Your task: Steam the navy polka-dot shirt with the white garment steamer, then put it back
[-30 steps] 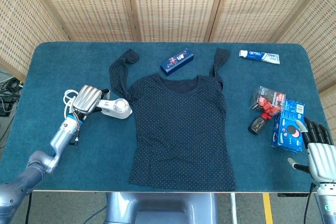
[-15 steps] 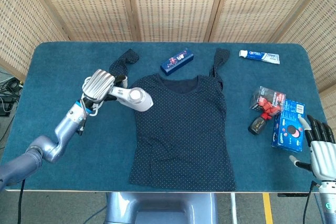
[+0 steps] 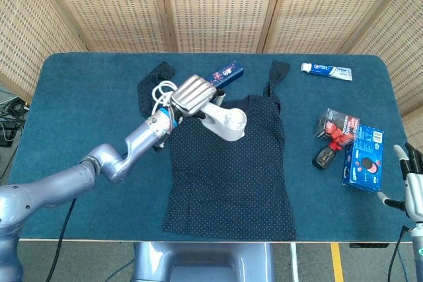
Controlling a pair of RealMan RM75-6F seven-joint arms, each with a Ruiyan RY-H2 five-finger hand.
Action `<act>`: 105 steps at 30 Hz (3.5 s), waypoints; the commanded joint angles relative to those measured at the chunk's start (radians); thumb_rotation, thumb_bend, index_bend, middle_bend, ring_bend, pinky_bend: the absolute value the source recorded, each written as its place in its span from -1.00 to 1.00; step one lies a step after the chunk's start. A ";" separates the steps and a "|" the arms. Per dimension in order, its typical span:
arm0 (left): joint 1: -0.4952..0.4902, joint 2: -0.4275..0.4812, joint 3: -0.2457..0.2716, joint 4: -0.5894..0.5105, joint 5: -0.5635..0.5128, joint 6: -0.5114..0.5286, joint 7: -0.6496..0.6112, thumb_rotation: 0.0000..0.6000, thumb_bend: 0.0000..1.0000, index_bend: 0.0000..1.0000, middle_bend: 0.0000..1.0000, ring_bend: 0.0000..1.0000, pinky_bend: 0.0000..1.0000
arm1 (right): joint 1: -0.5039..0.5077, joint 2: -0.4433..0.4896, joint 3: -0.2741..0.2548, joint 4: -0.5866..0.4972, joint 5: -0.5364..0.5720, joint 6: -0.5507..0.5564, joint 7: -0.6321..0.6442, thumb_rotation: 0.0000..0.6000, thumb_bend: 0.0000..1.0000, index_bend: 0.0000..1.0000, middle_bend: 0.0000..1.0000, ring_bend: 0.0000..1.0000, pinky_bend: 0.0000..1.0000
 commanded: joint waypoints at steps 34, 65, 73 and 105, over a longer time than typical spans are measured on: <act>-0.237 -0.486 0.220 0.506 0.192 -0.154 -0.423 1.00 0.69 1.00 0.89 0.80 1.00 | 0.010 -0.005 0.016 0.035 0.056 -0.044 0.009 1.00 -1.00 -1.00 -1.00 -1.00 -1.00; -0.086 -0.447 0.348 0.640 0.249 -0.035 -0.521 1.00 0.71 1.00 0.89 0.80 1.00 | 0.013 -0.007 0.006 0.018 0.036 -0.040 -0.007 1.00 -1.00 -1.00 -1.00 -1.00 -1.00; -0.036 -0.377 0.371 0.615 0.253 -0.009 -0.507 1.00 0.71 1.00 0.89 0.80 1.00 | 0.015 -0.009 0.001 0.011 0.027 -0.040 -0.015 1.00 -1.00 -1.00 -1.00 -1.00 -1.00; -0.003 -0.351 0.392 0.408 0.300 0.108 -0.507 1.00 0.70 1.00 0.89 0.80 1.00 | 0.019 -0.010 -0.004 0.004 0.018 -0.040 -0.022 1.00 -1.00 -1.00 -1.00 -1.00 -1.00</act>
